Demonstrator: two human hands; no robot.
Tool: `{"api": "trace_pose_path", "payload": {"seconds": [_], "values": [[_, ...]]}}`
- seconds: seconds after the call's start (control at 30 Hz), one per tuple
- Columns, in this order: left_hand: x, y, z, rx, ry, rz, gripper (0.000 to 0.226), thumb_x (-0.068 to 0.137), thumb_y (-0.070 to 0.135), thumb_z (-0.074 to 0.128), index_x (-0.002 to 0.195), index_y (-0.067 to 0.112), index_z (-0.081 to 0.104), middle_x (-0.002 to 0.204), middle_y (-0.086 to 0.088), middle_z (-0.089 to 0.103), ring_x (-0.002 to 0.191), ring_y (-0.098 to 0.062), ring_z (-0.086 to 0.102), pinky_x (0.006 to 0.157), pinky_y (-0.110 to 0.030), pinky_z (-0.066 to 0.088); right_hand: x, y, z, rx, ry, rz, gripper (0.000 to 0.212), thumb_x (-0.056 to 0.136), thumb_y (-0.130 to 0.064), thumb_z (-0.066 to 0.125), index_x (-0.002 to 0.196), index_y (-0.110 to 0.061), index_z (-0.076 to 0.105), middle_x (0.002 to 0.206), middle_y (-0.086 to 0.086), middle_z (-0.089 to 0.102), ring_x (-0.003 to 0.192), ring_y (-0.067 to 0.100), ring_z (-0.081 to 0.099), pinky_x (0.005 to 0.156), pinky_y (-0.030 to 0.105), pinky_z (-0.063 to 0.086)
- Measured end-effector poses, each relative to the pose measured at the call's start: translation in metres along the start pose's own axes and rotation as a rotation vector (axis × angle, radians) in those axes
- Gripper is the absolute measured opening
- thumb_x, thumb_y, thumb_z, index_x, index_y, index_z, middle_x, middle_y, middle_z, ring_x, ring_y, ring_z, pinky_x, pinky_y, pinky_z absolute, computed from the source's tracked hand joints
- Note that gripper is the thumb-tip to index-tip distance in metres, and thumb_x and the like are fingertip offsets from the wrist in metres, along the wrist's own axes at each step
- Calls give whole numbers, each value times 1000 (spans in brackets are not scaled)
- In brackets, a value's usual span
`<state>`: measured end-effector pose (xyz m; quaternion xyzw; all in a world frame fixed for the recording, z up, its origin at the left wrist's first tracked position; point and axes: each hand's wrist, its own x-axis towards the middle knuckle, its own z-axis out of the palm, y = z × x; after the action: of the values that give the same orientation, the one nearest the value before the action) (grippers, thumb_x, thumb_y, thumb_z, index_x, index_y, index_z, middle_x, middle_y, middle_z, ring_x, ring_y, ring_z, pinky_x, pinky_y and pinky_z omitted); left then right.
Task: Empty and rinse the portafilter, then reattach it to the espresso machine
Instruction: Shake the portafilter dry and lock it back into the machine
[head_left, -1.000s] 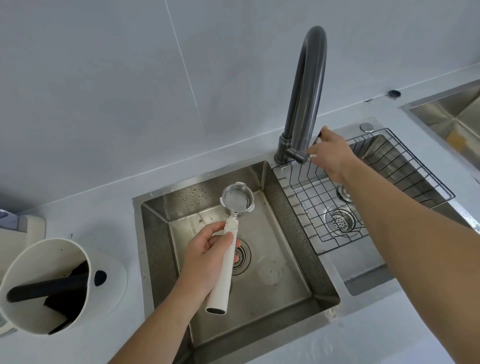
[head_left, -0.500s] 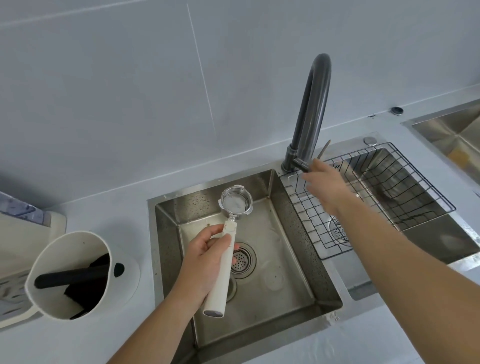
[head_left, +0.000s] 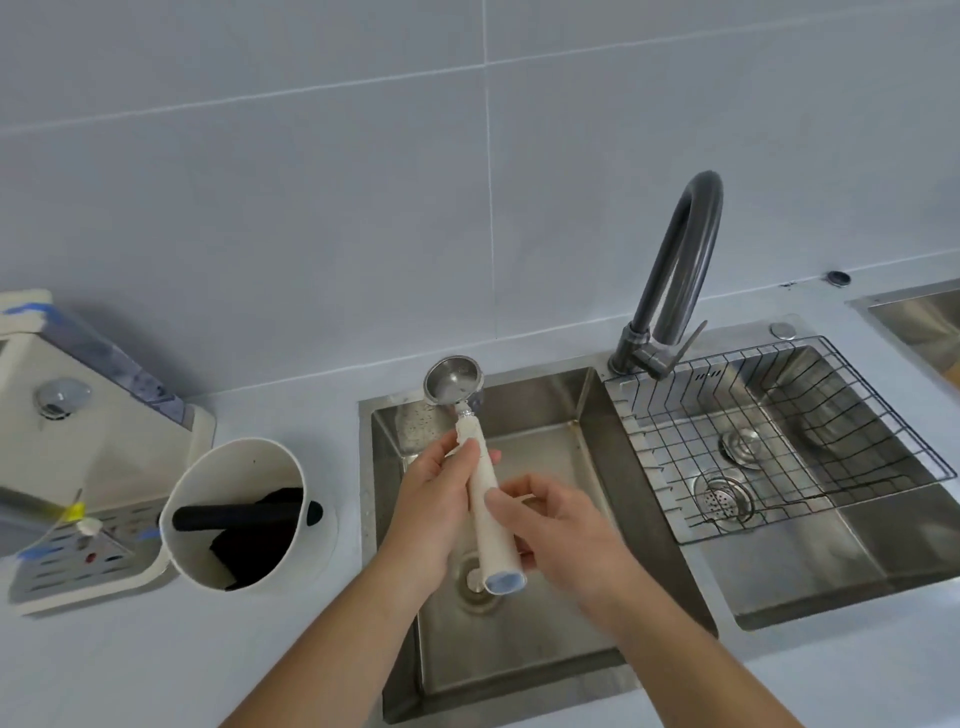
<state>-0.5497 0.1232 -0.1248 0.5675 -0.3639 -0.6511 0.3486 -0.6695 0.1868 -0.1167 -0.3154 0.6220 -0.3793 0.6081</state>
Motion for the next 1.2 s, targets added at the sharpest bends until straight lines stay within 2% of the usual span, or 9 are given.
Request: {"api": "trace_pose_path", "payload": {"seconds": [0.1,0.2,0.33,0.5,0.7,0.83,1.03,1.13,1.2], "values": [[-5,9,-4,-3,20,6,15,95,27,59,103,22,71,97,2,78,105,-30,69,98,-51,51,-8,-1,15,5,-24,29,51,61,-49,76,106,-27,66,89,5,78,82,26,75,79,47,61],[-11,15,-10,32,11,22,17,94,28,60,105,21,70,99,5,78,103,-22,69,97,-44,53,-11,-4,24,51,-38,55,48,65,-37,77,110,-24,67,93,8,74,79,24,73,78,48,61],[-20,20,-23,36,-21,23,15,92,28,63,99,20,73,102,1,78,101,-26,70,95,-45,54,-17,-5,39,145,-30,50,41,60,-33,76,99,-21,72,81,6,67,71,22,64,67,43,53],[-26,26,-50,61,-42,31,13,92,23,62,95,23,75,102,-6,77,88,-18,69,72,-30,51,-23,2,58,212,-67,25,40,68,-22,70,106,-12,69,79,13,60,69,28,59,63,40,44],[-37,26,-80,67,-108,33,14,89,22,66,92,25,79,93,-2,77,86,-18,70,87,-42,53,-36,6,80,264,-61,-22,47,66,-14,67,112,-5,63,81,19,67,60,26,60,50,33,48],[-49,22,-102,63,-185,28,14,89,21,66,90,26,78,86,2,77,76,-11,70,79,-35,49,-55,14,103,262,-20,-40,48,67,-15,66,114,-3,63,81,21,66,61,26,57,51,32,46],[-68,19,-147,82,-251,17,17,87,18,67,99,25,77,84,8,77,75,-4,70,78,-29,49,-82,22,152,286,-11,-45,39,72,-11,62,109,-1,65,75,19,57,56,28,53,47,32,45],[-79,16,-180,109,-255,-7,17,87,14,68,101,17,76,84,5,75,72,-2,68,61,-13,47,-92,32,186,237,45,-20,20,90,-14,63,108,-6,66,70,16,56,54,27,53,49,34,45],[-87,11,-199,150,-271,-3,18,86,11,67,101,13,76,83,2,74,65,2,65,53,-6,43,-99,41,204,247,63,2,21,95,-19,60,109,-5,66,67,15,55,53,26,52,49,33,44]]}}
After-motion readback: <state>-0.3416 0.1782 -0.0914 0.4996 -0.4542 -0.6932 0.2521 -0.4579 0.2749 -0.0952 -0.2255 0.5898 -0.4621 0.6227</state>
